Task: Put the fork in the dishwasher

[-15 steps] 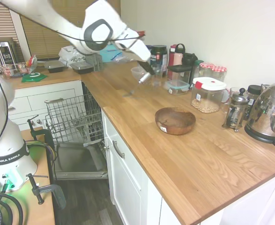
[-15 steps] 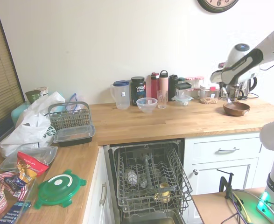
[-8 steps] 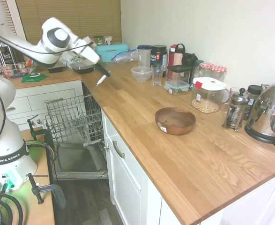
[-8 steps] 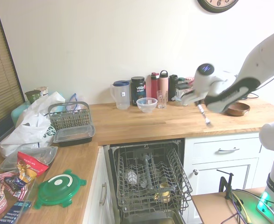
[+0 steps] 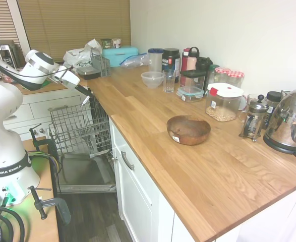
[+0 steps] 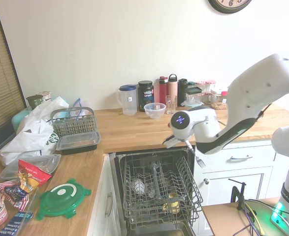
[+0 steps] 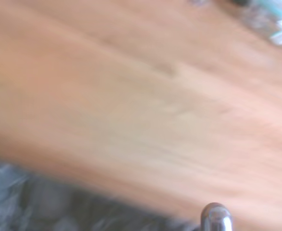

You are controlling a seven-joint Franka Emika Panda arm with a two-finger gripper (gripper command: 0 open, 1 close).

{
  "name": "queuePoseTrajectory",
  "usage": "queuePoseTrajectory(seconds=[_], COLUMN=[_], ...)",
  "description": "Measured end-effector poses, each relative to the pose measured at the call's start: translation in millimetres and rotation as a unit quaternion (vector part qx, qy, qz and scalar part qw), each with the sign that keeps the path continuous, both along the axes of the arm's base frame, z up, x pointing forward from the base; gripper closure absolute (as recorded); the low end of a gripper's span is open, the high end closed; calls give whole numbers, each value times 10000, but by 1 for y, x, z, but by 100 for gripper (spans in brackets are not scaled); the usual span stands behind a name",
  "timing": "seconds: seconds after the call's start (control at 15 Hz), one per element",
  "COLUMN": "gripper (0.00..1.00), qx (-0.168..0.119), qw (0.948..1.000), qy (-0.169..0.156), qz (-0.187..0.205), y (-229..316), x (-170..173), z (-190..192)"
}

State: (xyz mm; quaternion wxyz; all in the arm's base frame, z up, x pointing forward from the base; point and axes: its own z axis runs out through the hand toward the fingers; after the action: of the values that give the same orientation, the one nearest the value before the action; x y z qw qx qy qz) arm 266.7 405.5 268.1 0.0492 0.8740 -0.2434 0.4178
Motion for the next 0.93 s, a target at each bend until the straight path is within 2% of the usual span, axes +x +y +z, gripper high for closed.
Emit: queuePoseTrajectory(seconds=[0.13, 0.27, 0.33, 0.47, 0.53, 0.93], gripper=[100, 100, 100, 100, 0, 0], qx=[-168, -484, -616, -683, -690, -610], qw=[9996, 9982, 9973, 9971, 9971, 9974], qy=[221, 271, 279, 263, 229, 340], qz=[98, 239, 279, 231, 232, 160], y=[29, 56, 68, 88, 97, 117], x=[-14, -22, -19, -3, 4, 15], z=[-35, -85, -111, -143, -152, -163])
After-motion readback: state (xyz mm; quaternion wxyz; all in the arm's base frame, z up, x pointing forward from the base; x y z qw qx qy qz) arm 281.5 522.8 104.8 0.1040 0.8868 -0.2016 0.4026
